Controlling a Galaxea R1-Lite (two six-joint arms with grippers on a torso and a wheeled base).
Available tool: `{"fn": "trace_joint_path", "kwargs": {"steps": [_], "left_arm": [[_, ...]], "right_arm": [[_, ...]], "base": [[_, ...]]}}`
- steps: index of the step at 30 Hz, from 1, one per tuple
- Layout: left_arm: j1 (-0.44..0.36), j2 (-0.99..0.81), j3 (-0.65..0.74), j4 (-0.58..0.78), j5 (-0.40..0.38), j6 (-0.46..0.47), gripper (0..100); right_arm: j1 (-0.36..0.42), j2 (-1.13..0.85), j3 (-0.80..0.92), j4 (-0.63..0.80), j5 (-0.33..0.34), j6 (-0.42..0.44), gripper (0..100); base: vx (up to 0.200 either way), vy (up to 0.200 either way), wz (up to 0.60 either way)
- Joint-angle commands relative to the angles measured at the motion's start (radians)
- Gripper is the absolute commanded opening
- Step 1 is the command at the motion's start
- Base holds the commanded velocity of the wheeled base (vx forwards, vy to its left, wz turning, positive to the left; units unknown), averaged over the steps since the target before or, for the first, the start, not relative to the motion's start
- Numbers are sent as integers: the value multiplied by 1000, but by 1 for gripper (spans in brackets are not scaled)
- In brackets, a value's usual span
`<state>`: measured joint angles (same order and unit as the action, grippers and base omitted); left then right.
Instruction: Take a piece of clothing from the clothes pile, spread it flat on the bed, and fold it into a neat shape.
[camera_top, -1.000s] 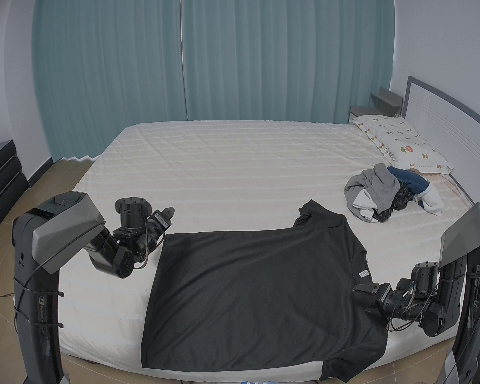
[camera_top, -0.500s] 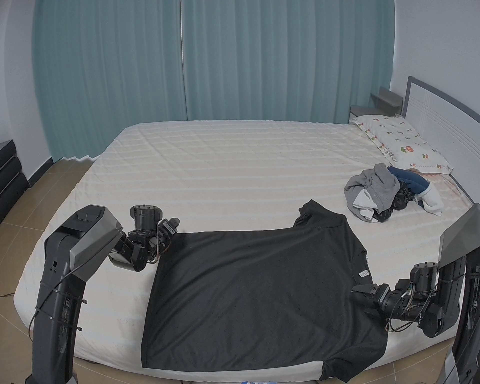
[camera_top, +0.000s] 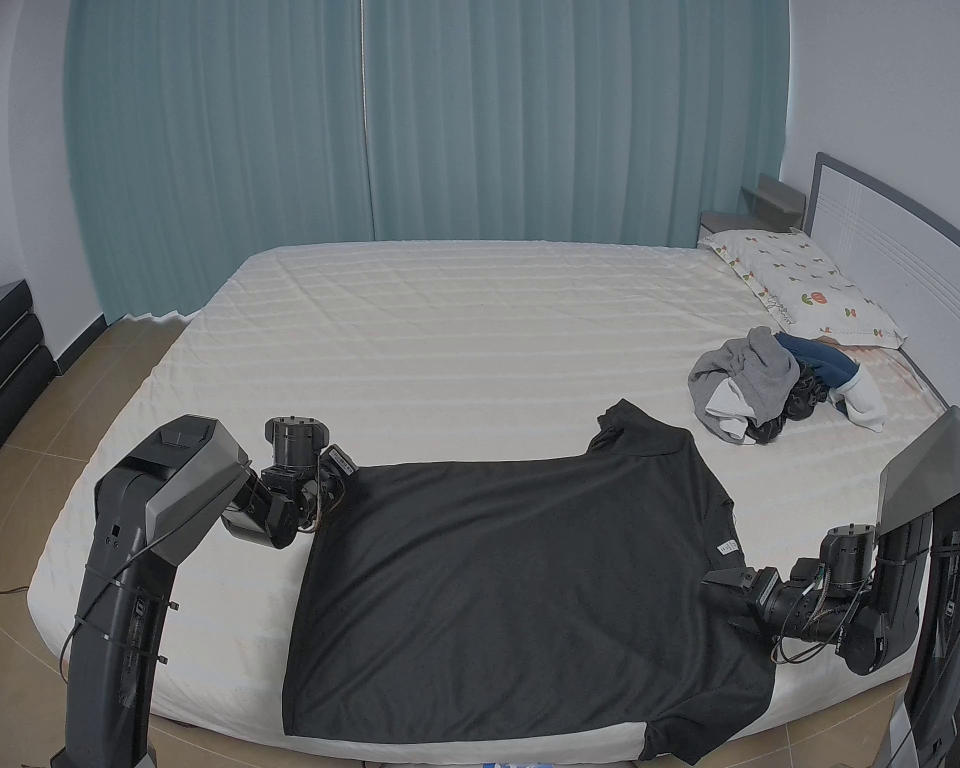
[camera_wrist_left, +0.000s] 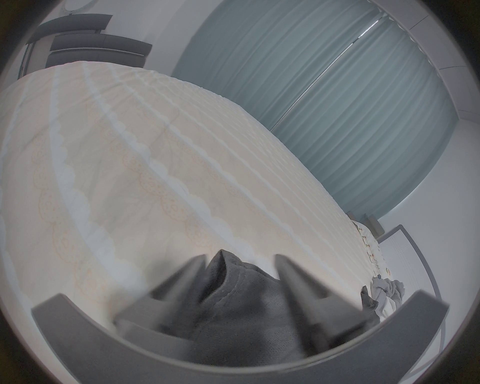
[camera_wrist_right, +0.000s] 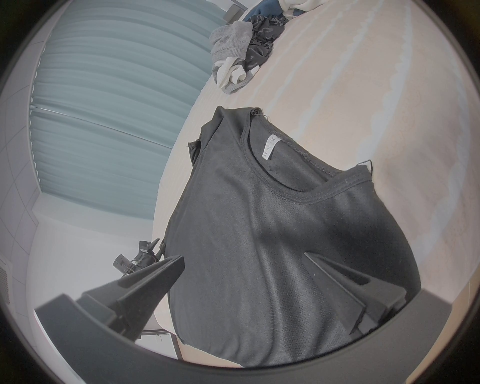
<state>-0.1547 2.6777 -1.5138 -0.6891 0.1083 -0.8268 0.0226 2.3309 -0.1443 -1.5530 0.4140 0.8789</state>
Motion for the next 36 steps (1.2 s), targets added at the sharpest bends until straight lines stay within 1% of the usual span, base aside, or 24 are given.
{"fn": "trace_joint_path", "kwargs": {"steps": [1, 9, 17, 24, 36], "left_arm": [[3, -2, 0, -3, 2, 0, 0], [27, 8, -14, -29, 28, 3, 0], [32, 8, -14, -52, 28, 2, 0], [44, 24, -43, -52, 28, 2, 0], [46, 25, -51, -52, 28, 0, 0]], "right_arm": [[0, 1, 0, -10, 0, 0, 100], [0, 1, 0, -12, 0, 0, 100], [0, 1, 0, -10, 0, 0, 100], [0, 2, 0, -10, 0, -1, 100], [0, 2, 2, -10, 0, 0, 100]], "base": [[0, 0, 0], [0, 0, 0], [0, 0, 0], [0, 0, 0], [0, 0, 0]]}}
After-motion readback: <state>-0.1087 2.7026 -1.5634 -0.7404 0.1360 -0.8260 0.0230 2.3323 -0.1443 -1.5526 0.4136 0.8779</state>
